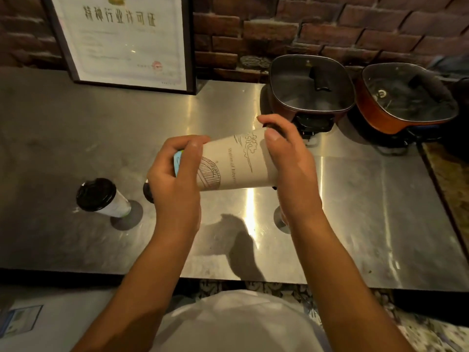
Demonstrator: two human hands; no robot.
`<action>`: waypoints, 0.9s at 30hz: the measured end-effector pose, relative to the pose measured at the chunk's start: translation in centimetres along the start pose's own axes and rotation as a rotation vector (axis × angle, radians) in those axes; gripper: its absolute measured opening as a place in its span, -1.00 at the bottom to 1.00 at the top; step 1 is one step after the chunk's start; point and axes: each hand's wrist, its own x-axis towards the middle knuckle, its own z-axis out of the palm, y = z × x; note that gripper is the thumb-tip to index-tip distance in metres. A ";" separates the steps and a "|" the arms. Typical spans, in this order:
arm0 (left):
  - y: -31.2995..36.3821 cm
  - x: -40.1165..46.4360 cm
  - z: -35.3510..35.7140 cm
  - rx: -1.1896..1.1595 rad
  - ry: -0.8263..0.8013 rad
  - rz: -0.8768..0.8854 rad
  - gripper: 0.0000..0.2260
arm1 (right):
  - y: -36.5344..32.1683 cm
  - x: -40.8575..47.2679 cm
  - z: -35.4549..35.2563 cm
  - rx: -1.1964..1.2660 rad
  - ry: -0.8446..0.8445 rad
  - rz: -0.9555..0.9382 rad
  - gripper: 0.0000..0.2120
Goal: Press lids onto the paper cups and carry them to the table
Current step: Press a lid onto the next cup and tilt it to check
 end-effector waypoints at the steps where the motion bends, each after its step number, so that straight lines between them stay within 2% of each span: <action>1: 0.2 0.6 -0.2 -0.061 -0.006 -0.107 -0.86 | 0.1 -0.2 0.4 -0.031 0.012 -0.057 -0.77; 4: 1.1 2.5 -1.0 -0.083 -0.084 -0.316 -0.88 | 0.7 -0.7 1.4 -0.086 0.036 -0.215 -0.71; 6: 1.4 3.1 -1.5 -0.030 -0.154 -0.304 -0.84 | 1.0 -0.8 2.0 -0.061 0.062 -0.198 -0.70; 8: 1.5 3.1 -1.8 0.157 -0.252 -0.032 -0.76 | 0.3 -0.1 2.1 0.119 0.130 0.071 -0.72; 10: 1.0 3.5 -2.6 0.386 -0.435 0.382 -0.71 | -0.4 0.9 1.6 0.344 0.085 0.447 -0.68; 11: 0.8 3.7 -2.9 0.453 -0.508 0.528 -0.69 | -0.7 1.2 1.2 0.385 0.038 0.536 -0.64; 13: 0.3 4.2 -3.4 0.504 -0.534 0.607 -0.68 | -0.7 1.6 1.1 0.367 0.035 0.548 -0.59; 14: 0.2 4.2 -3.5 0.507 -0.490 0.564 -0.69 | -0.6 1.7 1.2 0.335 0.054 0.526 -0.58; 16: -0.2 3.9 -3.3 0.442 -0.369 0.350 -0.70 | -0.4 1.6 1.9 0.263 0.106 0.448 -0.63; 18: -0.4 3.7 -2.7 0.258 -0.278 -0.002 -0.77 | 0.2 0.8 2.5 0.130 0.160 0.185 -0.69; 20: -0.6 4.1 -2.5 0.009 -0.283 -0.377 -0.86 | 0.9 -0.3 2.6 -0.094 0.126 -0.181 -0.71; 21: -0.7 4.4 -2.4 -0.051 -0.292 -0.501 -0.85 | 1.5 -0.8 2.5 -0.190 0.090 -0.293 -0.69; 22: -0.8 4.6 -2.4 -0.053 -0.307 -0.567 -0.82 | 2.0 -1.0 2.3 -0.239 0.061 -0.326 -0.66; 24: -1.4 4.4 -2.4 0.028 -0.330 -0.535 -0.80 | 2.6 -1.2 1.8 -0.199 0.084 -0.248 -0.68; 27: -1.8 3.6 -2.4 0.068 -0.424 -0.222 -0.83 | 2.7 -0.9 1.0 0.058 0.179 -0.047 -0.68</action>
